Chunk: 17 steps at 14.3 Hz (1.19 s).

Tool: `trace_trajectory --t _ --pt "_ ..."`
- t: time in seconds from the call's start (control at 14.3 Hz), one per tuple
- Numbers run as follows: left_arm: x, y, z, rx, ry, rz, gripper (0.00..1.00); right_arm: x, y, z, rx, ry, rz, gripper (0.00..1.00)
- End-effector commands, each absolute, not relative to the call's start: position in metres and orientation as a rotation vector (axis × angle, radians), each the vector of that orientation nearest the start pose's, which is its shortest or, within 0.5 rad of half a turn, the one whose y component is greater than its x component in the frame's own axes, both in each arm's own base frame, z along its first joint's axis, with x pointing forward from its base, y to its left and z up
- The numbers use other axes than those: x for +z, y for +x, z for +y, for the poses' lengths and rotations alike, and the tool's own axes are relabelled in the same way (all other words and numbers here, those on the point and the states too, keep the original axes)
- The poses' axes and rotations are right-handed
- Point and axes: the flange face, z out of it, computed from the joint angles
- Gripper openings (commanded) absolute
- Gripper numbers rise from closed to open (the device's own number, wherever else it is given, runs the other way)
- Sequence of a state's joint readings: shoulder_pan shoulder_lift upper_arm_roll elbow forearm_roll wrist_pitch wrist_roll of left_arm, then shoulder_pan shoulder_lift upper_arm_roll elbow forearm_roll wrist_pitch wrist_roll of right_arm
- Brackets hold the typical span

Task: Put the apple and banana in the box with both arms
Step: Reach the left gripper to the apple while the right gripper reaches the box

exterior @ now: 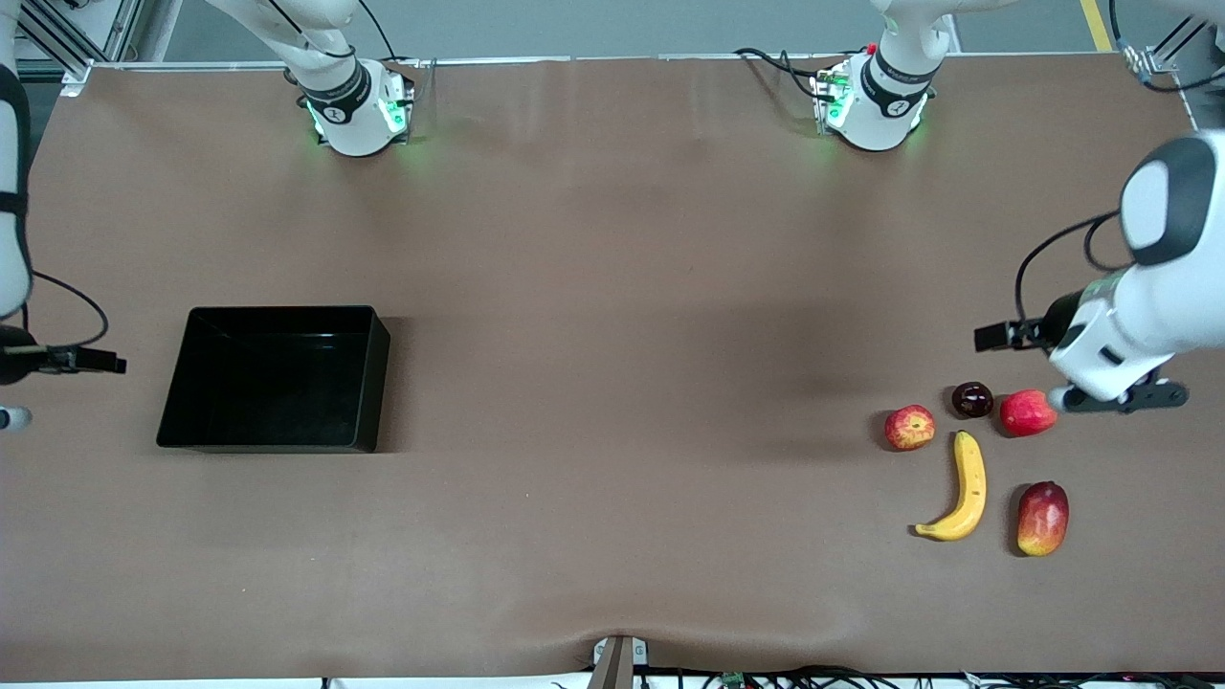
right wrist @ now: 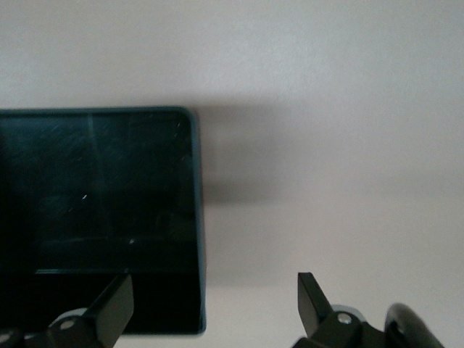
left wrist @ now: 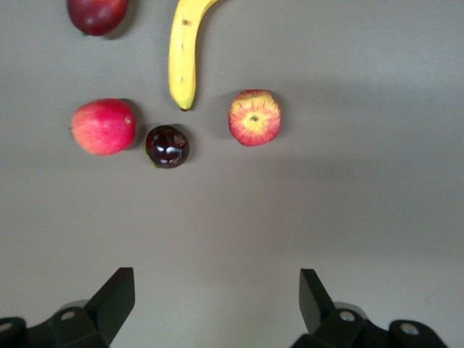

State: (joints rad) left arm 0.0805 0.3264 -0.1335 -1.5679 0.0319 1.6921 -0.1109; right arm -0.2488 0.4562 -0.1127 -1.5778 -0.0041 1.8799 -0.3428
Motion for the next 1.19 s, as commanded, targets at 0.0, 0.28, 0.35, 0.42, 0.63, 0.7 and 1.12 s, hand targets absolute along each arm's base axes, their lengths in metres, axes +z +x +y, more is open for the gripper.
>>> trace_trajectory --t 0.0,0.28,0.35,0.42,0.63,0.7,1.12 --pt "0.413 0.65 -0.022 0.304 -3.119 -0.068 1.0 0.341 0.62 -0.231 0.237 -3.123 0.0 1.0" --pt "0.358 0.666 -0.02 0.311 -3.132 -0.115 1.0 0.284 0.614 -0.227 0.257 -3.04 0.042 1.0" --pt "0.347 0.669 -0.022 0.31 -3.137 -0.119 1.0 0.276 0.611 -0.227 0.245 -3.035 0.018 1.0" --pt "0.337 0.672 -0.023 0.308 -3.138 -0.137 1.0 0.266 0.604 -0.231 0.245 -3.029 0.013 1.0" --pt "0.308 0.676 -0.02 0.314 -3.137 -0.144 1.0 0.249 0.596 -0.225 0.248 -3.022 0.018 0.54" --pt "0.303 0.679 -0.021 0.298 -3.142 -0.148 1.0 0.247 0.595 -0.224 0.252 -3.021 0.016 0.33" --pt "0.253 0.692 -0.015 0.206 -3.185 -0.203 1.0 0.253 0.596 -0.218 0.259 -3.015 -0.003 0.0"
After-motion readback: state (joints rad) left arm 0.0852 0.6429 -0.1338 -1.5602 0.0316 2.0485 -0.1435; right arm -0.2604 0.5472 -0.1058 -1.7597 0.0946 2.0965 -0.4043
